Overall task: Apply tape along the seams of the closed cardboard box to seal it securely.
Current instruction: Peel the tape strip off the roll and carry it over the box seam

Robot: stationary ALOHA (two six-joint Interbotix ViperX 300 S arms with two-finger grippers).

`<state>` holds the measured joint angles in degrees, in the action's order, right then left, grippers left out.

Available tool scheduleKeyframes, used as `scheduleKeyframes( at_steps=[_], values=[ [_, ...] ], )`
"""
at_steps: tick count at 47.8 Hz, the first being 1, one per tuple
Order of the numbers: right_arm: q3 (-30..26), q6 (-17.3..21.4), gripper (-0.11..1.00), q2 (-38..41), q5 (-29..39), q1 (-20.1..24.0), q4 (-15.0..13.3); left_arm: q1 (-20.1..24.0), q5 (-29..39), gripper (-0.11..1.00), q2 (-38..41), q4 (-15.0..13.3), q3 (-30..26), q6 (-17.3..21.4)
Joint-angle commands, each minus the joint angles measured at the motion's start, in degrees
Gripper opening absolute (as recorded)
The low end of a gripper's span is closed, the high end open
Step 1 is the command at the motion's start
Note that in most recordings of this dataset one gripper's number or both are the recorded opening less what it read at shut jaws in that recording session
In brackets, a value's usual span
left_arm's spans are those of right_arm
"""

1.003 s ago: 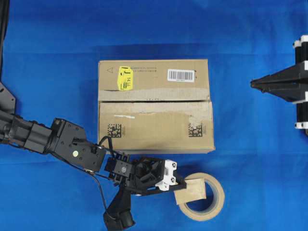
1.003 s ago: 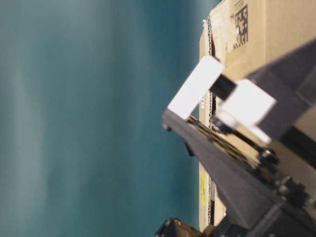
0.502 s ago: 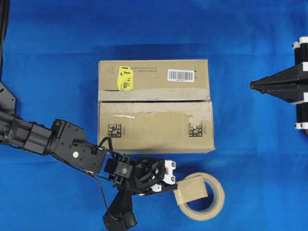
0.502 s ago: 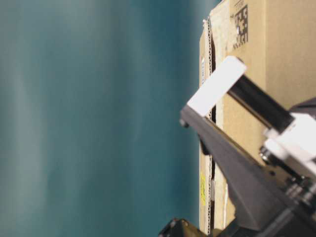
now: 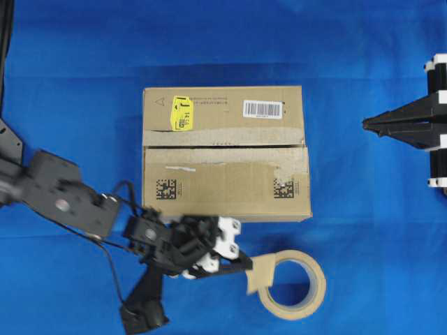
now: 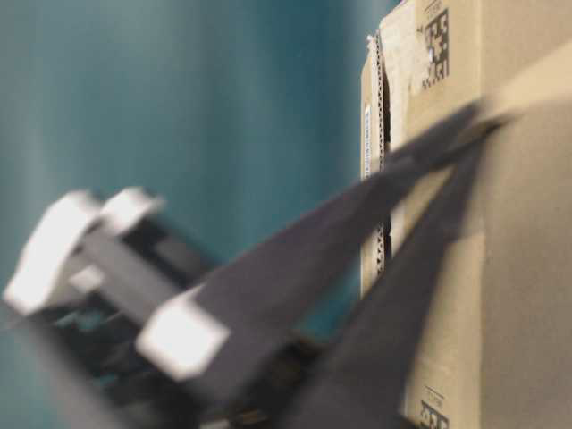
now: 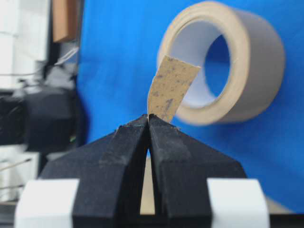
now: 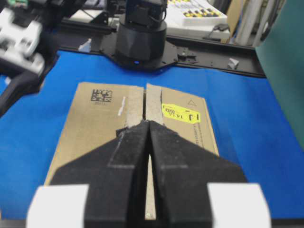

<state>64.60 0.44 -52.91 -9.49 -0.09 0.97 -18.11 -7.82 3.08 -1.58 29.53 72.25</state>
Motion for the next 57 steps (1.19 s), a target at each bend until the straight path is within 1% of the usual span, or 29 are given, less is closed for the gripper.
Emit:
scheduleKeyframes(
  at_steps=[1, 11, 18, 25, 32, 44, 57],
  values=[
    [-1.67, -0.09, 0.01, 0.0, -0.18, -0.09, 0.18, 1.32, -0.18, 0.0, -4.83, 0.09, 0.7, 0.62],
    [-1.67, -0.09, 0.02, 0.0, -0.18, -0.09, 0.09, 5.54, -1.23, 0.0, -10.28, 0.09, 4.75, 5.19],
    [-1.76, -0.09, 0.02, 0.18, -0.18, -0.09, 0.18, 9.14, -2.29, 0.0, -13.18, 0.09, 7.12, 7.47],
    [-1.76, -0.18, 0.02, 0.18, -0.18, -0.09, 0.09, 13.18, -3.78, 0.0, -15.29, 0.09, 9.49, 7.91],
    [-1.58, -0.35, 0.02, 0.35, -0.18, -0.79, 0.0, 15.91, -3.96, 0.0, -15.82, 0.09, 10.11, 8.09],
    [-1.49, -0.44, 0.02, 0.53, -0.18, -1.76, 0.0, 17.84, -3.52, 0.0, -15.38, 0.09, 10.46, 7.65],
    [-1.49, -0.44, 0.02, 0.53, 0.0, -1.76, 0.0, 18.54, -2.55, 0.0, -13.97, -0.09, 12.04, 7.03]
  ],
)
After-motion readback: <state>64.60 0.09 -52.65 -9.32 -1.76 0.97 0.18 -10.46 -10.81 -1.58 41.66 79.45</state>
